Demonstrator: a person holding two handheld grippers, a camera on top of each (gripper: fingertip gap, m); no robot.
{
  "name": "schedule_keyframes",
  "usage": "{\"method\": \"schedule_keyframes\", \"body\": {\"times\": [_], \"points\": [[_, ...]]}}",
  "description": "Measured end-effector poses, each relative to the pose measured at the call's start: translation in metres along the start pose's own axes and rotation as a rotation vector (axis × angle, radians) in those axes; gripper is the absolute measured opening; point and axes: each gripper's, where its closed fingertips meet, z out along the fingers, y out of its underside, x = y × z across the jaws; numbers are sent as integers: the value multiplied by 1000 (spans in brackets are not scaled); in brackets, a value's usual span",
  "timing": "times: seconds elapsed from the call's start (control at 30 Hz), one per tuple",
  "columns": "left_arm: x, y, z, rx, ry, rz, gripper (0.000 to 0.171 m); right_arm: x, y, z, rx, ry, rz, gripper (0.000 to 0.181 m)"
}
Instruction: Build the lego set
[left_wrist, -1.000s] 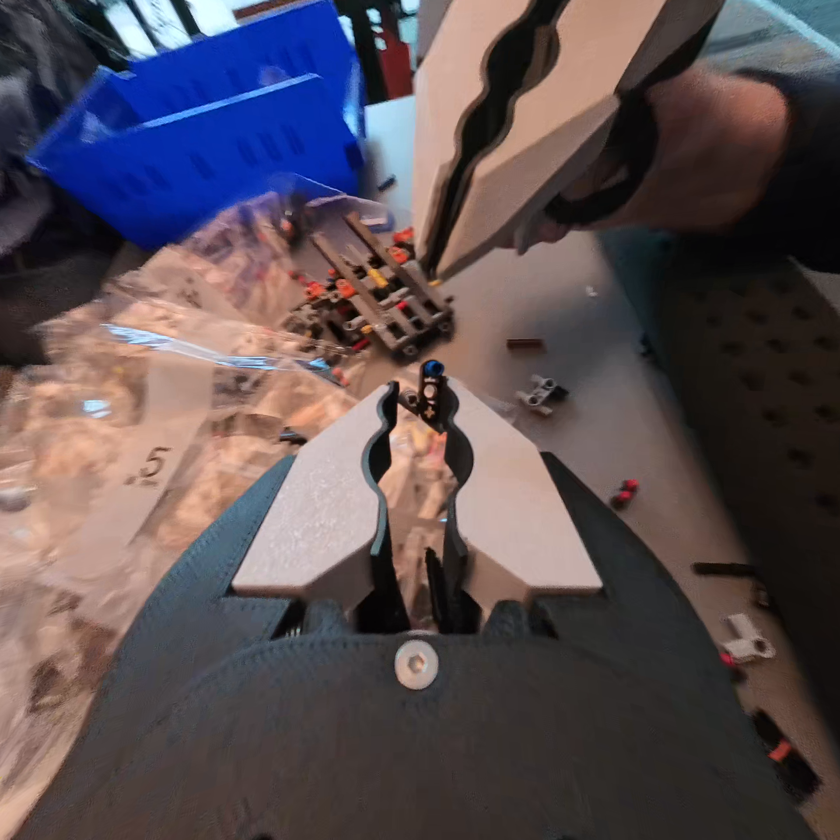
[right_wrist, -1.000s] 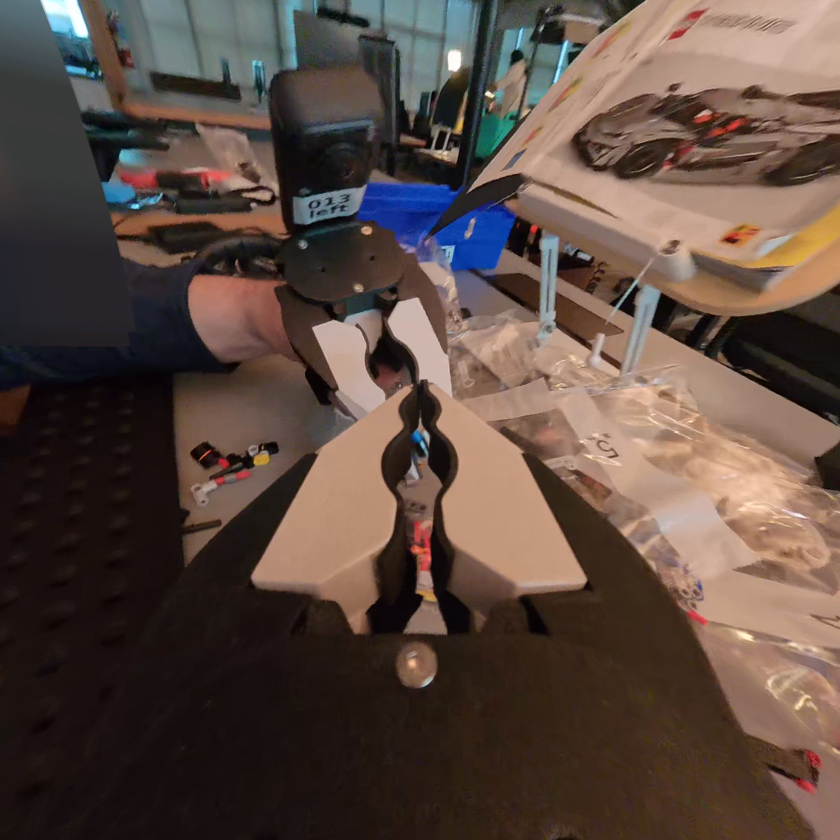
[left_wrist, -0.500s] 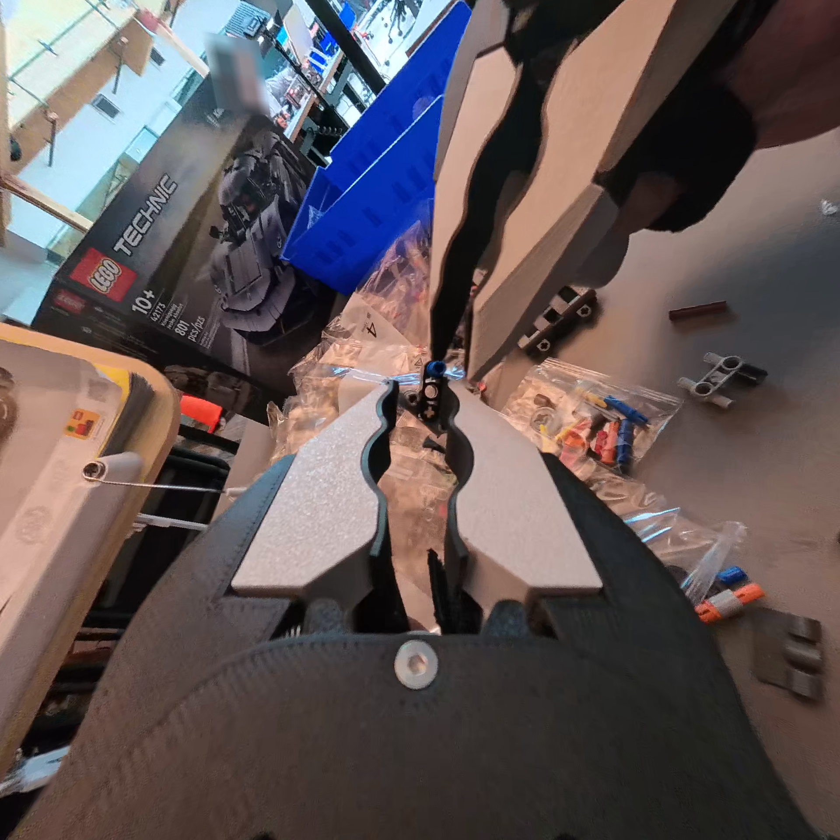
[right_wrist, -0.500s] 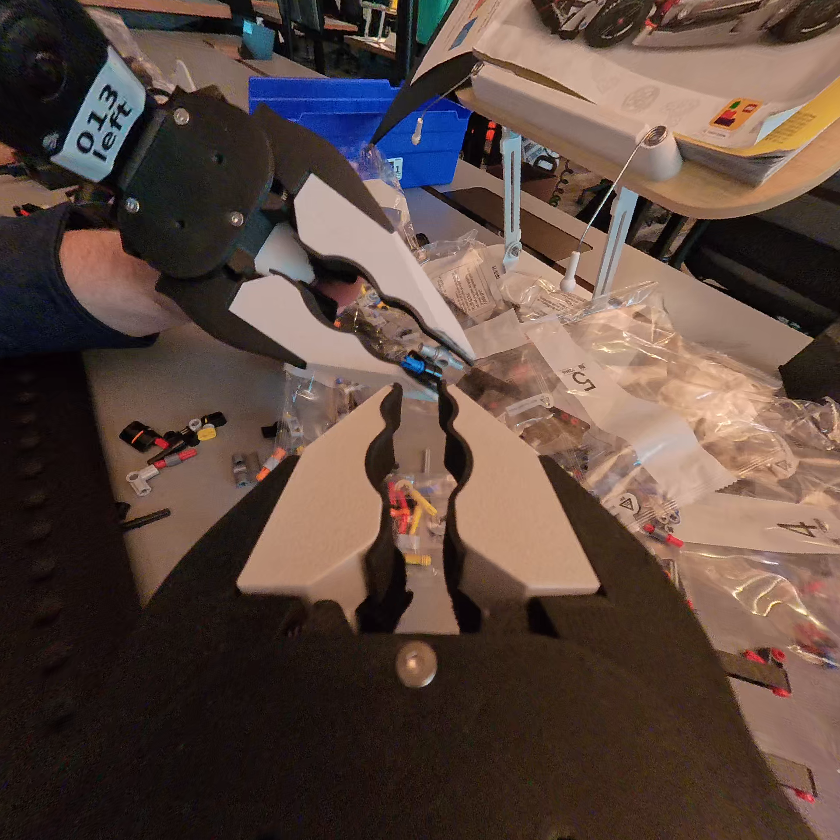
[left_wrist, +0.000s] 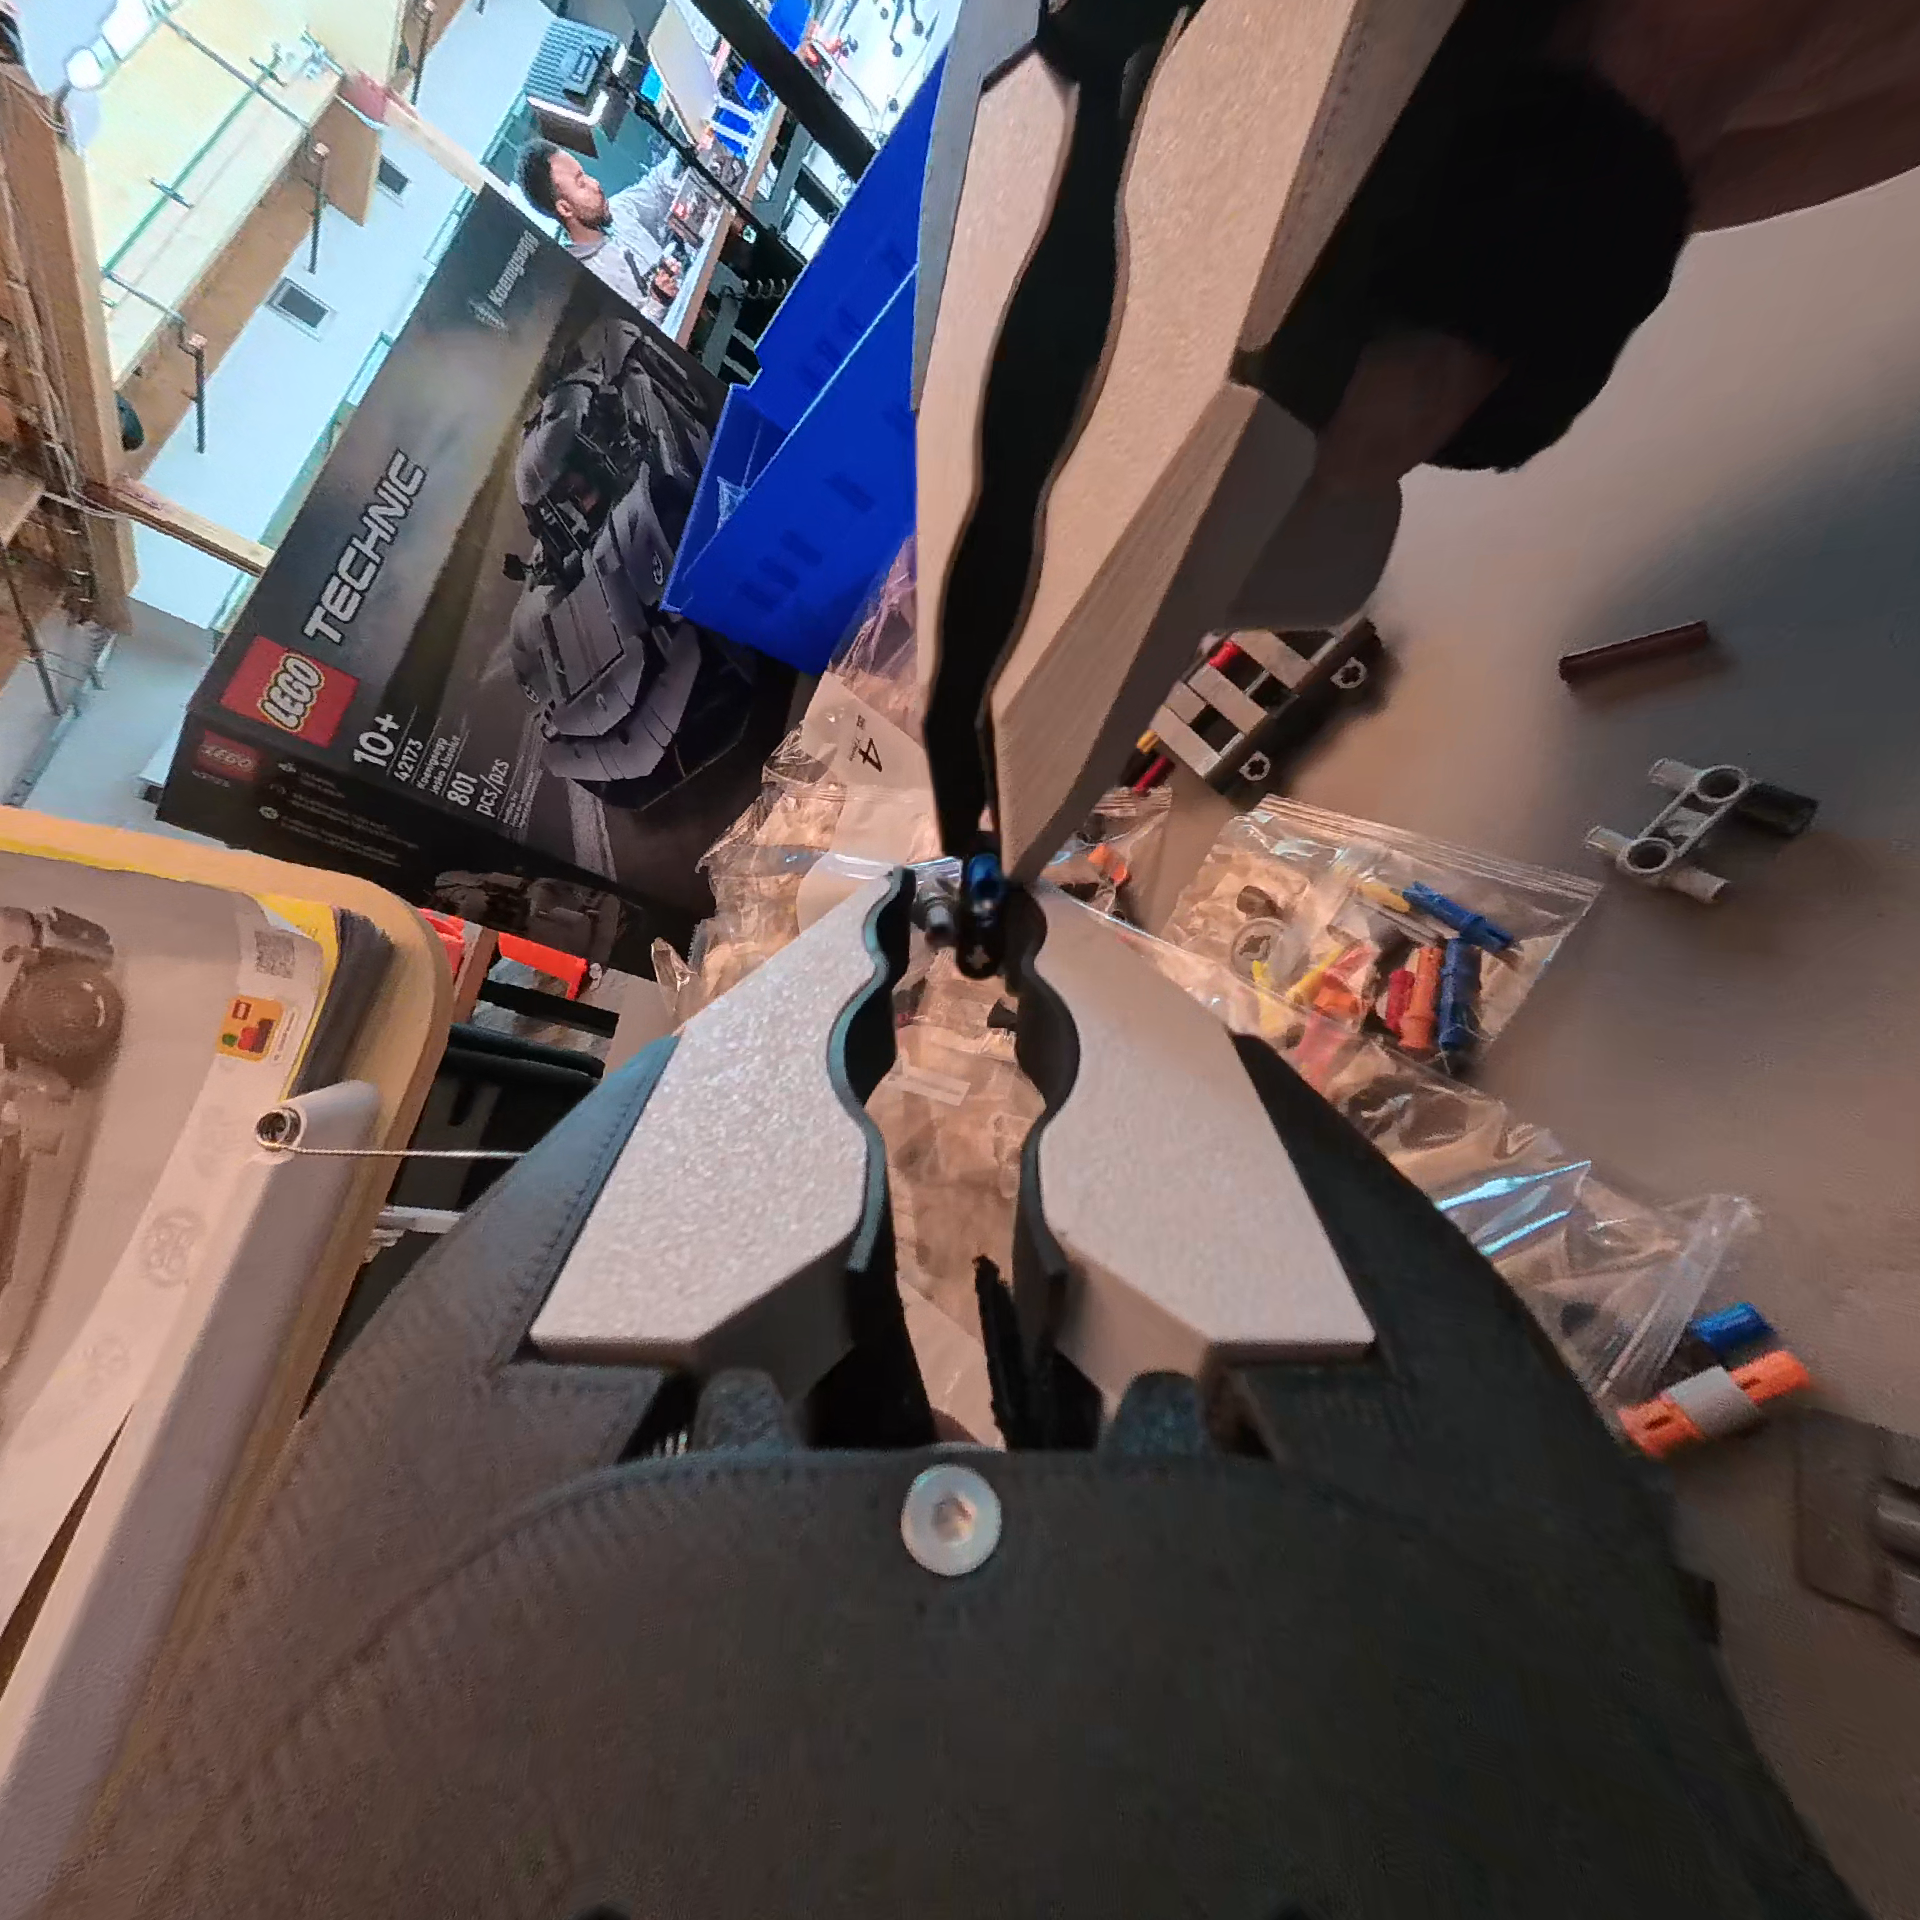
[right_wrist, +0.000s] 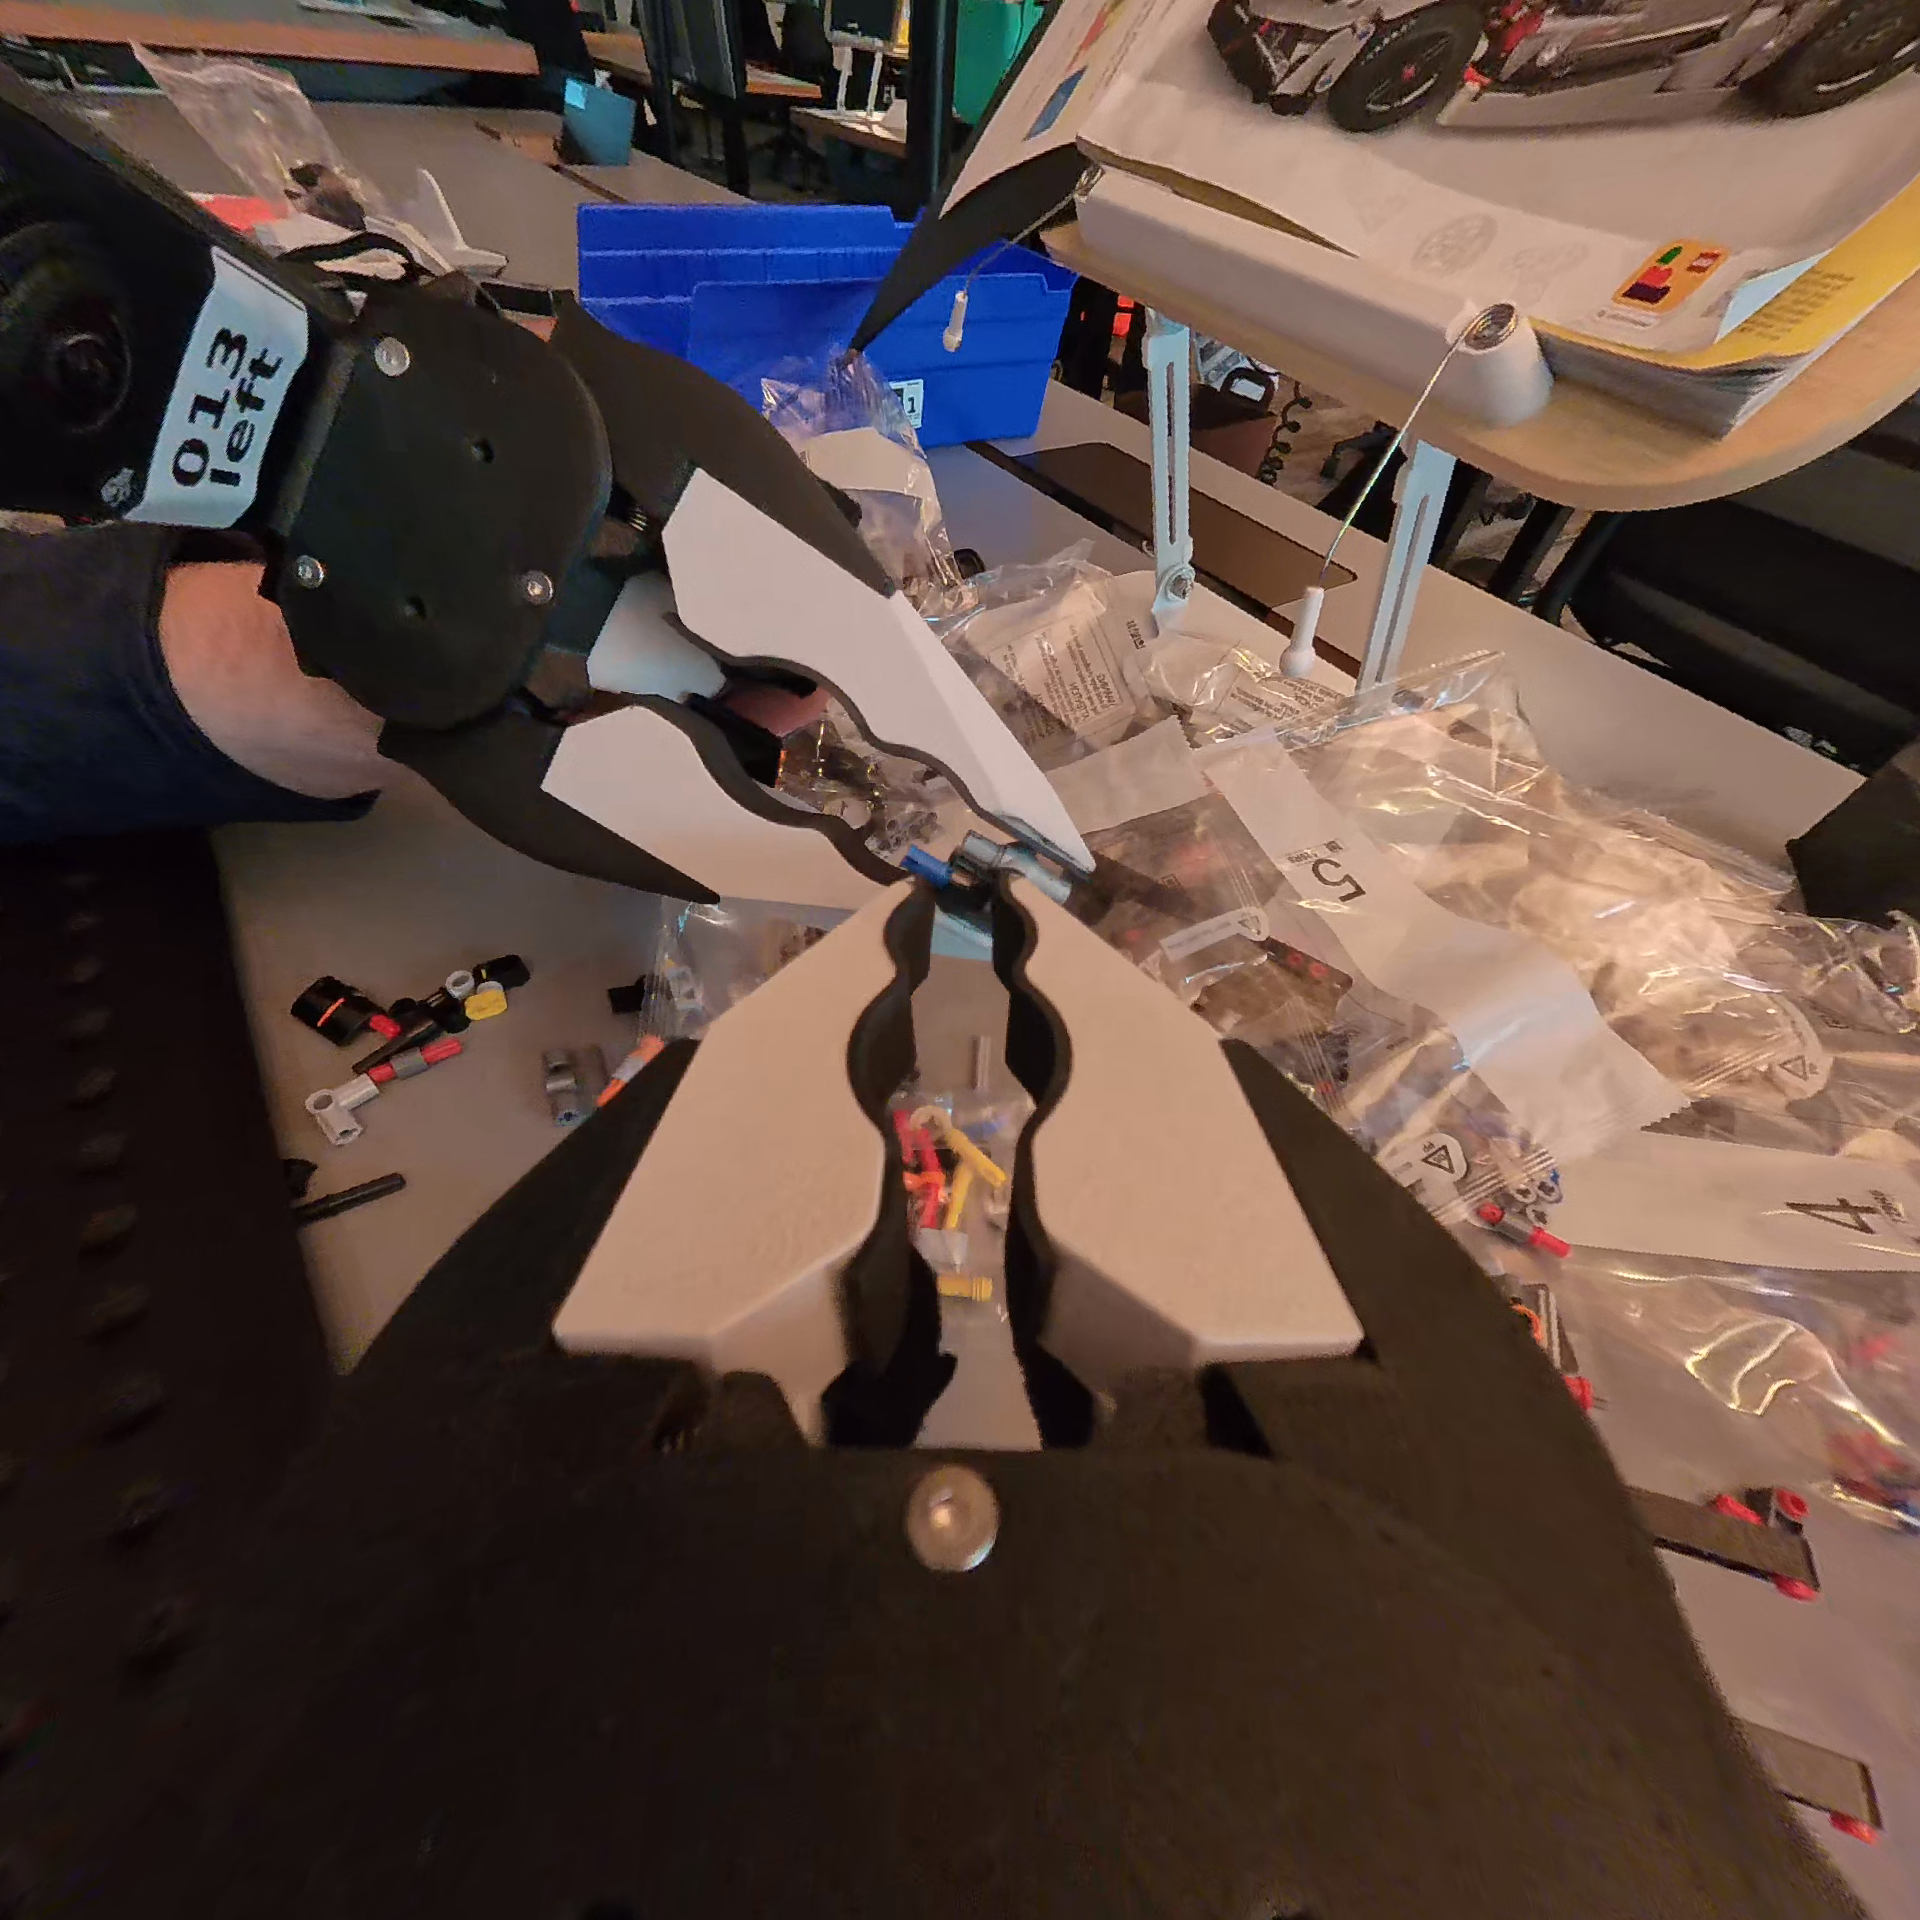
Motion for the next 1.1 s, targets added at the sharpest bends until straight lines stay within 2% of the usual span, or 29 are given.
{"method": "schedule_keyframes", "body": {"times": [0.23,0.5,0.7,0.83,1.1], "points": [[1,-1,-1,17,18,-25,14,0,0,-1,-3,2,-17,7],[2,-12,-7,147,125,-235,13,-1,-13,-8,91,-40,33,8],[5,-20,-14,254,257,-432,13,-2,-19,-13,135,-46,13,13],[7,-21,-15,275,285,-465,13,-8,-20,-11,128,-47,-41,0],[4,-29,-22,364,370,-598,13,-5,-21,-16,148,-59,-18,6]]}}
